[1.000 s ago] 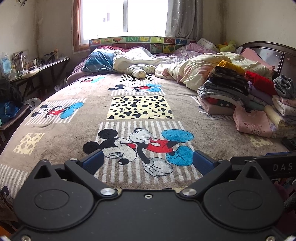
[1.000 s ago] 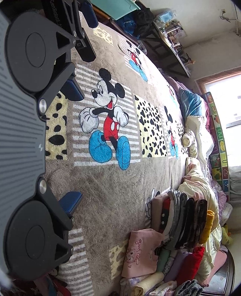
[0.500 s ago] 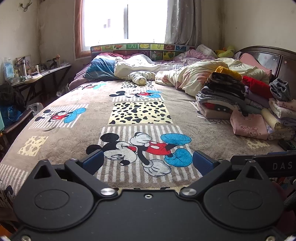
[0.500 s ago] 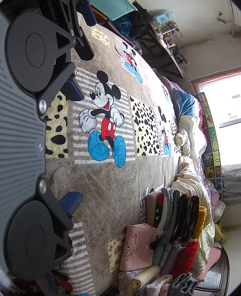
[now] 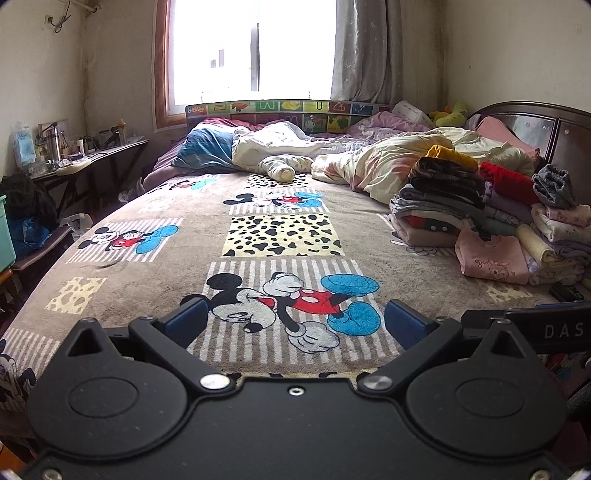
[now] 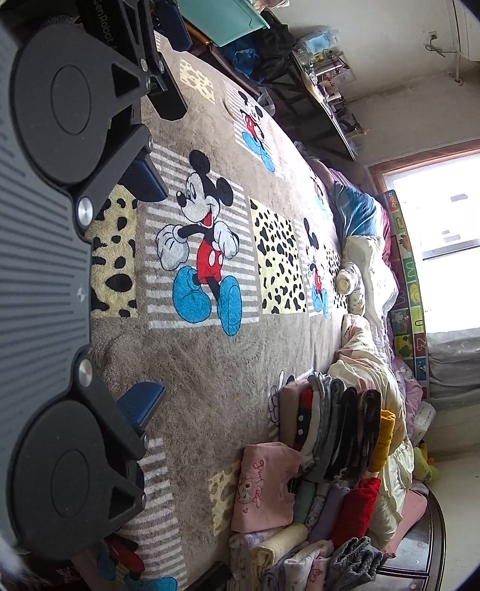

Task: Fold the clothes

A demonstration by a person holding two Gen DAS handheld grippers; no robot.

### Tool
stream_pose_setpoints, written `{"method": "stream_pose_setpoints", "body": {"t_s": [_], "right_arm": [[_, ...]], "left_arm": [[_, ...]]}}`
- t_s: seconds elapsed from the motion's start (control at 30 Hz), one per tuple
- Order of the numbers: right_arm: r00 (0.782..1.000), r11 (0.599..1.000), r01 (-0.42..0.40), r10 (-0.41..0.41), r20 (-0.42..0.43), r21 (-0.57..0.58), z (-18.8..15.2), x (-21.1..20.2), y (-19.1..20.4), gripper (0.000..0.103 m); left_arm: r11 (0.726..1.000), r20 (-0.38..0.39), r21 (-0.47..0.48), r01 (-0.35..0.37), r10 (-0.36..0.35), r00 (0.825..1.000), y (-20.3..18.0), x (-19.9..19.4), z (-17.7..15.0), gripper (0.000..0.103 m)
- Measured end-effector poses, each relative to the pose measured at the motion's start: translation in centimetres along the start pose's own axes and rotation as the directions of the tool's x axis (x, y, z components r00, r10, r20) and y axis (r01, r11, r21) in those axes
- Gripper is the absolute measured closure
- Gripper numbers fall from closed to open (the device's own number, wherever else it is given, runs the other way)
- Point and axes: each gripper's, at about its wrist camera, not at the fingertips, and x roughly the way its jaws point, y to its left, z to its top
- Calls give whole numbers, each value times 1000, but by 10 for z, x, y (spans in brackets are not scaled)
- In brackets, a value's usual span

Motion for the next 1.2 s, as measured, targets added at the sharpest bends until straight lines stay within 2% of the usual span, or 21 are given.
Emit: {"method": "stream_pose_setpoints", "body": {"t_s": [0.43,0.6,0.77,0.93,1.07,1.2], "right_arm": [[1000,1000,-6,6,5,-1,5,2,-4,0],[1000,1000,-9,10,-11,15,-2,15,-12,0],[999,996,-36,37,-13,81,-2,44,-38,0],[999,987,-46,43,24,151,-3,81,-75,0],[998,977,-56,46,53,207,-4,111,-104,0],[995,963,-67,47,83,261,-5,140,-134,0]], "left_arm": [[1000,-3,1,-6,6,1000,-2,1,-2,0],[1000,-42,-23,6,-6,999,-5,18,-5,0],[992,-98,-69,105,-111,989,-5,47,-9,0],[993,-91,-43,114,-117,989,-16,81,-1,0],[981,-11,10,192,-192,981,-37,105,21,0],[952,-55,81,294,-290,956,-78,138,60,0]]}}
